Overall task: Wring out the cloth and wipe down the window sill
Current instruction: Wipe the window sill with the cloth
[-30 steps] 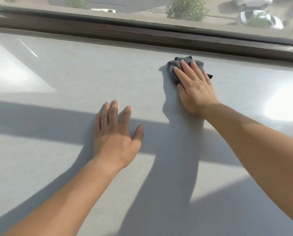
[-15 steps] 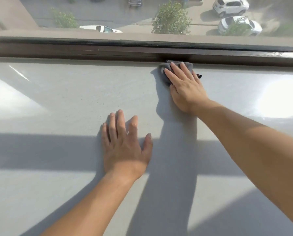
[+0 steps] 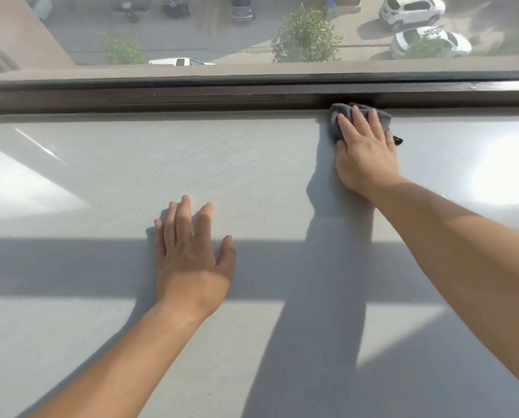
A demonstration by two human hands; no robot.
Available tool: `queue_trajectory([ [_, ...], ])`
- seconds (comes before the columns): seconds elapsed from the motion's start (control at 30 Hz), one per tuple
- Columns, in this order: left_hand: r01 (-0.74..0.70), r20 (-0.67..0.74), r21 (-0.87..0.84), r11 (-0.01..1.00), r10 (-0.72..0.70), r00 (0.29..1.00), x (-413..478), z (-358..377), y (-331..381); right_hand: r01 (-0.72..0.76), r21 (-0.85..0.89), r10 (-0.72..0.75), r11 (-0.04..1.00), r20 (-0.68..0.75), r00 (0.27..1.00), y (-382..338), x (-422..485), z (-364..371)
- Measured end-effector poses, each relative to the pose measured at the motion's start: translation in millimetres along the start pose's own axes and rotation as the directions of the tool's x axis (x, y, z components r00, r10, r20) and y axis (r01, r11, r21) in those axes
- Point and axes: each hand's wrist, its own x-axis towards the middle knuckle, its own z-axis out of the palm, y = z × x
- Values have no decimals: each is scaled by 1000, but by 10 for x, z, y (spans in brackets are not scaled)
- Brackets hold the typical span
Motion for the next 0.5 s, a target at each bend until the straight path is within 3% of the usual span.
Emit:
queue_trajectory([
  [0.1, -77, -15, -39, 996, 77, 997, -181, 25, 233, -28, 2, 28, 1000, -28, 999, -194, -81, 66],
  [0.23, -56, 44, -5, 998, 56, 997, -376, 230, 552, 265, -5, -264, 964, 58, 963, -312, -404, 176],
  [0.3, -45, 30, 44, 998, 44, 999, -375, 296, 585, 304, 4, -303, 953, 82, 950, -93, -318, 106],
  [0.43, -34, 19, 83, 996, 33, 999, -323, 315, 603, 46, 10, -46, 999, 38, 998, 261, -12, -88],
  [0.5, -28, 26, 101, 995, 26, 999, -303, 325, 615, 6, -16, -5, 1000, 37, 999, 142, -90, -66],
])
